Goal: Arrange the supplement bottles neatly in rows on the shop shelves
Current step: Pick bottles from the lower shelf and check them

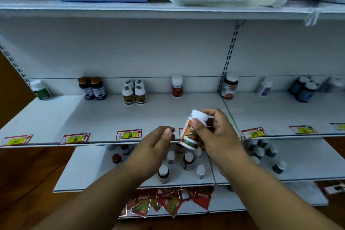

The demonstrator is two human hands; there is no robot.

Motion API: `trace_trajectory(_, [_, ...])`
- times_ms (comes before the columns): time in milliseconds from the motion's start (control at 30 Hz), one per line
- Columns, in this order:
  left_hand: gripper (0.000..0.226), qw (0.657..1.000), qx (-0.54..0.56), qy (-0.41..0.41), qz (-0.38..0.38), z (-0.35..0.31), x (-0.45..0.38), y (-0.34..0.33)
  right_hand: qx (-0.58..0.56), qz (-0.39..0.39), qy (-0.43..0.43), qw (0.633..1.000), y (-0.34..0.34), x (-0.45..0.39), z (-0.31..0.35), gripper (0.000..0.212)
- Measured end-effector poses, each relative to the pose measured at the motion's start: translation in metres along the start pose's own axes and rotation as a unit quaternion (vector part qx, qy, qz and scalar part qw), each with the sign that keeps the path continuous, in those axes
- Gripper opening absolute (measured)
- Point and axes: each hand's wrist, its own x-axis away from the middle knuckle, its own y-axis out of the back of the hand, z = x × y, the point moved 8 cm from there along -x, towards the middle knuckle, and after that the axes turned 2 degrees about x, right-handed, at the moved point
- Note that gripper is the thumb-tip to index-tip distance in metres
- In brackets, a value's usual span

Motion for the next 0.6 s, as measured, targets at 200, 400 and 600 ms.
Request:
trace_trajectory(200, [0.061, 0.988, -0.145, -0.013, -0.04, 0.041, -0.047, 0.07, 0.072, 0.05, 0.027, 0.996, -0.075, -0.063, -0.001, 0.041])
trace_trajectory(400, [0.071, 0.947, -0.319, 0.036, -0.013, 0.105, -0.104, 0.153, 0.142, 0.089, 0.018, 0.986, -0.17, -0.121, -0.001, 0.031])
trace_trajectory(600, [0.099, 0.92, -0.382, 0.084, 0.018, 0.16, -0.169, 0.19, 0.241, 0.096, 0.028, 0.965, -0.246, -0.171, -0.02, 0.034])
